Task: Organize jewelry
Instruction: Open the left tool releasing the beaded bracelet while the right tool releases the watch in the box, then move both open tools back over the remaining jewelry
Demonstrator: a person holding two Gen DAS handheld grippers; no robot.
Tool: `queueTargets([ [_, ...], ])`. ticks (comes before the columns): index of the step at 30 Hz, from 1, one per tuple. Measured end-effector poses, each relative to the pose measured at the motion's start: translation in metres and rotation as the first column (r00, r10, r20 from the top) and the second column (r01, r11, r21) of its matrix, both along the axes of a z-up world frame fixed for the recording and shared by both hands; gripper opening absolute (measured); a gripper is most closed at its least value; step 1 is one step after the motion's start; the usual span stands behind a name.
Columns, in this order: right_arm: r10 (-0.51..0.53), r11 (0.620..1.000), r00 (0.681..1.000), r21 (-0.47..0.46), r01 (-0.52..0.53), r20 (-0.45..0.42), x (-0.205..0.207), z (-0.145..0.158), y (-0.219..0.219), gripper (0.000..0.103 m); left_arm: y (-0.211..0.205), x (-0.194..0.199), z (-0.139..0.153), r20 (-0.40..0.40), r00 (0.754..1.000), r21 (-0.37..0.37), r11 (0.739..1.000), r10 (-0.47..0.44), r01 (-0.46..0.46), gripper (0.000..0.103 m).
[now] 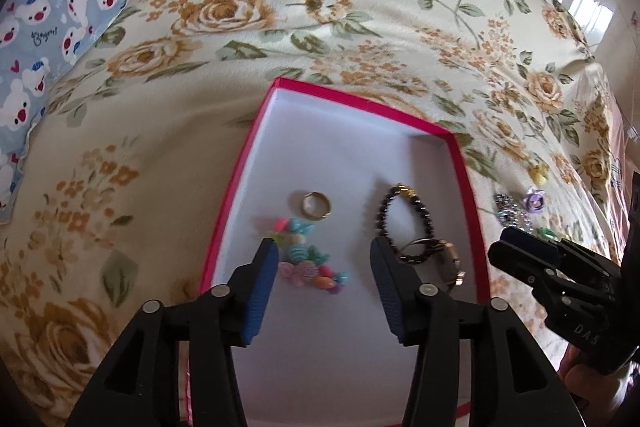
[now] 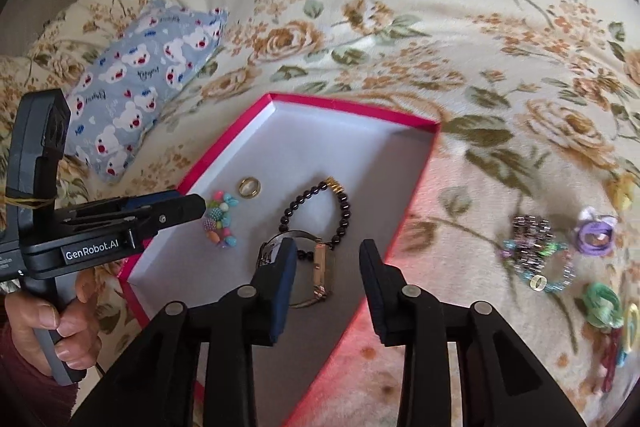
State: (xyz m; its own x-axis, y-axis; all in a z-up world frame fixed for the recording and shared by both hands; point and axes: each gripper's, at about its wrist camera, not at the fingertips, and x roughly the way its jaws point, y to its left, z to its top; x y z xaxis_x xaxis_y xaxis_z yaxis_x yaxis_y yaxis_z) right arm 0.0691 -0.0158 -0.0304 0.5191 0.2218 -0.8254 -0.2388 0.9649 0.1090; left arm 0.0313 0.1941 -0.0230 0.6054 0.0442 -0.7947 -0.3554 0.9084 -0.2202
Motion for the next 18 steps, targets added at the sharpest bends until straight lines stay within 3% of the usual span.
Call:
queueTargets([
  [4, -0.052, 0.999, 0.998, 0.012, 0.052, 0.025, -0.012, 0.012, -0.025, 0.041, -0.016, 0.001, 0.008, 0.008, 0.999, 0.007, 0.999, -0.034, 0.034, 0.055],
  [18, -0.288, 0.958, 0.956, 0.013, 0.288, 0.062, -0.056, 0.038, -0.137, 0.041, -0.07, 0.031, 0.018, 0.01, 0.985, 0.005, 0.985, -0.174, 0.174, 0.055],
])
